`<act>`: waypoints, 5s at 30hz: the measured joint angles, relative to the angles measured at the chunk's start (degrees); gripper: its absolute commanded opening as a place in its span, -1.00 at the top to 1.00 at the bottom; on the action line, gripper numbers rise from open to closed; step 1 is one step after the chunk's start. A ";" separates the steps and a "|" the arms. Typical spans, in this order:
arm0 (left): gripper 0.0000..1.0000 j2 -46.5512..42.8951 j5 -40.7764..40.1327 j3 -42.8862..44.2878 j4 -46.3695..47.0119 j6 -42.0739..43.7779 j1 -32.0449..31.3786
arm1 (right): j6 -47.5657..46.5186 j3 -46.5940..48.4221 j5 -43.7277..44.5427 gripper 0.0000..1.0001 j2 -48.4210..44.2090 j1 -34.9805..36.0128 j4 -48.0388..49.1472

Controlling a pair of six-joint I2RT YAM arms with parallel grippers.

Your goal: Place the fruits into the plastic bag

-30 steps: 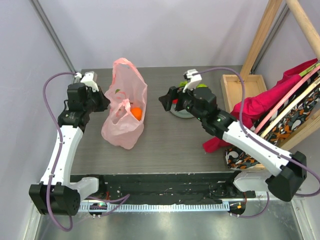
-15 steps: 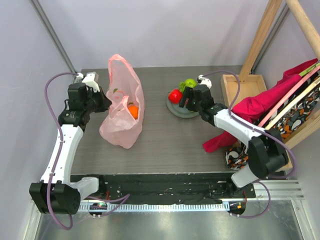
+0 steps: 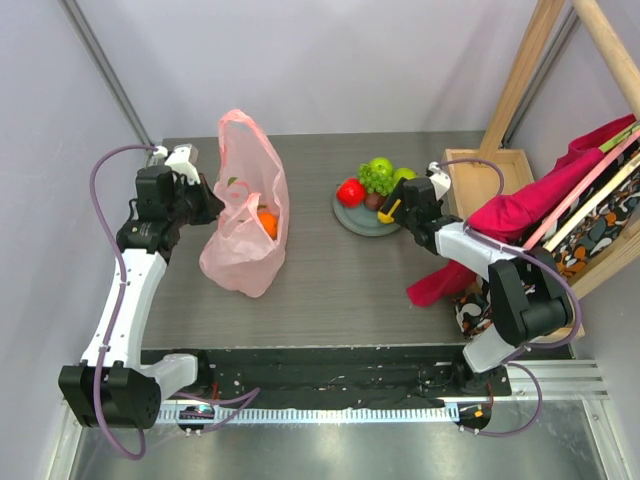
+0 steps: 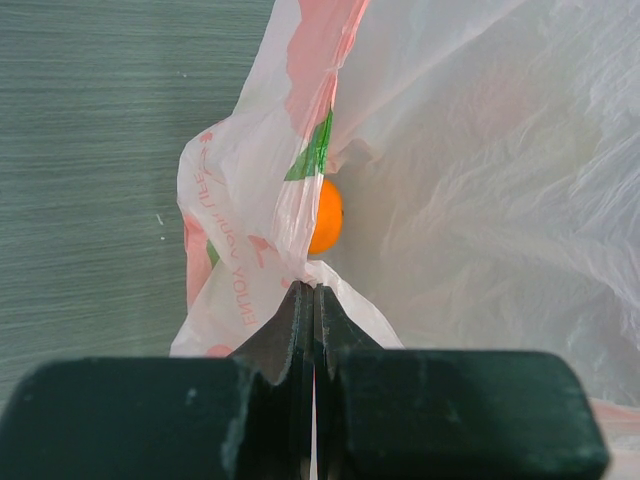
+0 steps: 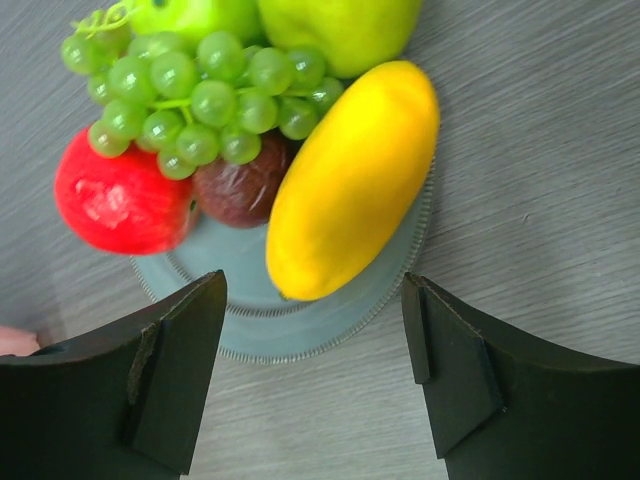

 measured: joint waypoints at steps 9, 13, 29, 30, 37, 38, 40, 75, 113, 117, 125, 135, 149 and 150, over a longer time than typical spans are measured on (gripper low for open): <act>1.00 0.00 0.57 0.00 0.00 0.00 0.00 | 4.11 -1.49 -0.17 -0.56 4.44 -3.45 5.16; 1.00 0.00 0.68 0.00 0.00 0.00 0.00 | 5.64 -1.73 -0.87 -0.53 5.95 -4.37 7.93; 1.00 0.00 1.22 0.00 0.02 -0.02 0.00 | 9.68 -2.12 -2.91 0.07 10.69 -5.38 15.56; 1.00 0.00 1.22 0.00 0.02 -0.02 0.00 | 9.94 -2.25 -2.89 0.13 10.69 -5.40 15.76; 1.00 0.00 1.33 0.00 0.02 -0.02 0.00 | 10.05 -4.07 -2.86 0.35 9.40 -5.40 17.11; 1.00 0.00 1.44 0.00 0.02 -0.02 0.00 | 9.97 -4.44 -2.80 0.41 8.92 -5.40 17.11; 1.00 0.00 1.64 0.00 0.04 -0.02 0.00 | 9.53 -5.27 -2.56 0.48 7.74 -5.40 16.98; 1.00 0.00 3.19 -0.04 0.07 -0.24 0.00 | -9.94 -4.74 -24.04 0.98 -14.36 16.55 40.52; 1.00 0.44 3.74 -0.59 0.57 -1.31 0.00 | -25.49 58.84 -7.54 0.98 32.02 33.53 -28.74; 1.00 1.11 3.69 -0.92 0.59 -1.62 0.00 | -24.94 59.06 -7.48 0.98 36.41 33.53 -30.84; 1.00 1.55 3.69 -0.94 0.59 -1.77 0.00 | -23.76 59.08 -7.50 0.43 41.31 33.53 -33.38; 1.00 1.55 3.69 -0.94 0.59 -1.77 0.00 | -23.02 59.39 -8.17 -0.93 40.48 33.53 -33.20; 1.00 1.57 3.58 -0.94 0.57 -1.77 0.02 | -19.71 48.63 -15.82 -0.82 25.35 32.22 -23.10; 1.00 1.57 3.58 -0.94 0.57 -1.77 0.00 | -19.10 46.77 -16.68 -0.82 23.17 31.95 -21.24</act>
